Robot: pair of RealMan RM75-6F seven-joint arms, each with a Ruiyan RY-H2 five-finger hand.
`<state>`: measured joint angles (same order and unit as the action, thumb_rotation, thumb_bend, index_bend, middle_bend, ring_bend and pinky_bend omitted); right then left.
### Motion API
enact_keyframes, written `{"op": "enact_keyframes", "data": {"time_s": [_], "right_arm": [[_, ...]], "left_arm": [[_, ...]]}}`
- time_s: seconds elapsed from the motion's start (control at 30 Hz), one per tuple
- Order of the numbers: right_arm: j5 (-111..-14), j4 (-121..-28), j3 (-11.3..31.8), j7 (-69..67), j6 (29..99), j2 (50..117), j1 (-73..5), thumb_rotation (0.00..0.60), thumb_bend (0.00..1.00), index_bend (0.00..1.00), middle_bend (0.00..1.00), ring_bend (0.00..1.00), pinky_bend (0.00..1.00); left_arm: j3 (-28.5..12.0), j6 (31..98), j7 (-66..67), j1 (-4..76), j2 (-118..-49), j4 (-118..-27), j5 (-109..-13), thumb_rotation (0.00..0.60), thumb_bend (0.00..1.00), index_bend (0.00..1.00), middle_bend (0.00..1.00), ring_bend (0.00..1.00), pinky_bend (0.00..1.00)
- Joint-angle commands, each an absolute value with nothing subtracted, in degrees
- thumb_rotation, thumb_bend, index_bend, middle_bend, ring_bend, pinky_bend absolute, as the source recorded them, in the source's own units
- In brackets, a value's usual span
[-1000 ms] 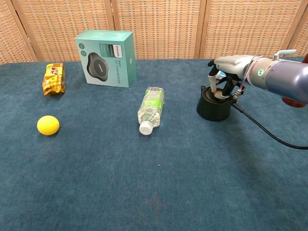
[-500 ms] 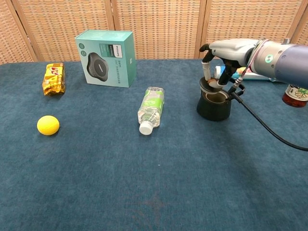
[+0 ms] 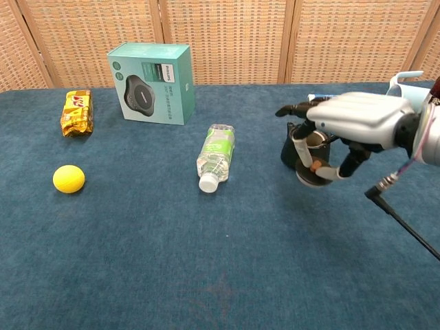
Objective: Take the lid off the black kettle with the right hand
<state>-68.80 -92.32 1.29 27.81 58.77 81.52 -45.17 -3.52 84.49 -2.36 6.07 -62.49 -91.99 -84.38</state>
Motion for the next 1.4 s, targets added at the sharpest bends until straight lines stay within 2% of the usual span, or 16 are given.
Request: {"op": "enact_keyframes", "data": {"time_s": [0.03, 0.27, 0.3, 0.37, 0.43, 0.53, 0.67, 0.83, 0.97, 1.07, 1.17, 1.4], "right_arm": [[-72.12, -89.27, -1.24, 26.98, 59.35, 82.97, -43.23, 0.600, 0.58, 0.64, 0.09, 0.00, 0.00], [-74.29, -84.96, -1.85, 24.92, 59.17, 84.82, -41.56, 0.600, 0.58, 0.62, 0.08, 0.00, 0.00], [-74.50, -84.61, -1.82, 24.64, 59.14, 84.90, -41.39, 0.600, 0.54, 0.59, 0.07, 0.00, 0.00], [-74.66, -84.16, -1.78, 24.56, 59.01, 84.91, -41.06, 0.600, 0.39, 0.47, 0.05, 0.00, 0.00], [-74.66, -84.11, -1.77, 25.36, 58.99, 84.70, -40.77, 0.600, 0.21, 0.30, 0.02, 0.00, 0.00], [-75.42, -85.14, -1.57, 26.16, 60.33, 84.04, -39.99, 0.600, 0.12, 0.20, 0.00, 0.00, 0.00], [-77.02, -88.22, -1.45, 25.73, 63.28, 81.66, -38.17, 0.600, 0.11, 0.19, 0.00, 0.00, 0.00], [-82.37, -93.08, -2.41, 20.31, 72.57, 75.38, -32.69, 0.600, 0.10, 0.19, 0.00, 0.00, 0.00], [-87.14, -92.11, -3.73, 15.01, 81.78, 72.31, -27.04, 0.600, 0.06, 0.16, 0.00, 0.00, 0.00], [-88.87, -90.64, -4.56, 12.57, 86.60, 71.16, -23.49, 0.600, 0.01, 0.07, 0.00, 0.00, 0.00], [-89.22, -89.02, -5.27, 9.62, 91.19, 70.10, -19.18, 0.600, 0.00, 0.01, 0.00, 0.00, 0.00], [-88.00, -88.05, -5.19, 6.80, 95.53, 69.80, -12.78, 0.600, 0.00, 0.00, 0.00, 0.00, 0.00]], "left_arm": [[-3.44, 84.73, -2.27, 5.94, -62.41, -92.20, -84.60, 0.600, 0.15, 0.00, 0.00, 0.00, 0.00], [-3.24, 84.51, -2.00, 6.00, -62.48, -92.27, -84.79, 0.600, 0.15, 0.00, 0.00, 0.00, 0.00], [-3.23, 84.34, -2.09, 6.05, -62.48, -92.23, -84.73, 0.600, 0.15, 0.00, 0.00, 0.00, 0.00], [-3.22, 84.07, -2.22, 6.15, -62.46, -92.13, -84.62, 0.600, 0.15, 0.00, 0.00, 0.00, 0.00], [-3.22, 83.98, -2.27, 6.20, -62.47, -92.09, -84.60, 0.600, 0.15, 0.00, 0.00, 0.00, 0.00], [-3.22, 84.01, -2.37, 6.21, -62.40, -92.15, -84.69, 0.600, 0.15, 0.00, 0.00, 0.00, 0.00], [-3.20, 84.22, -2.77, 6.10, -62.23, -92.22, -84.79, 0.600, 0.15, 0.00, 0.00, 0.00, 0.00], [-3.18, 84.84, -3.35, 5.86, -62.03, -92.26, -85.18, 0.600, 0.15, 0.00, 0.00, 0.00, 0.00], [-2.98, 85.67, -3.39, 5.53, -61.87, -92.51, -85.89, 0.600, 0.15, 0.00, 0.00, 0.00, 0.00], [-2.88, 86.30, -3.35, 5.22, -61.73, -92.78, -86.23, 0.600, 0.15, 0.00, 0.00, 0.00, 0.00], [-2.73, 87.07, -2.94, 4.84, -61.56, -93.20, -86.67, 0.600, 0.15, 0.00, 0.00, 0.00, 0.00], [-2.48, 88.01, -1.91, 4.29, -61.19, -94.30, -87.25, 0.600, 0.15, 0.00, 0.00, 0.00, 0.00]]}}
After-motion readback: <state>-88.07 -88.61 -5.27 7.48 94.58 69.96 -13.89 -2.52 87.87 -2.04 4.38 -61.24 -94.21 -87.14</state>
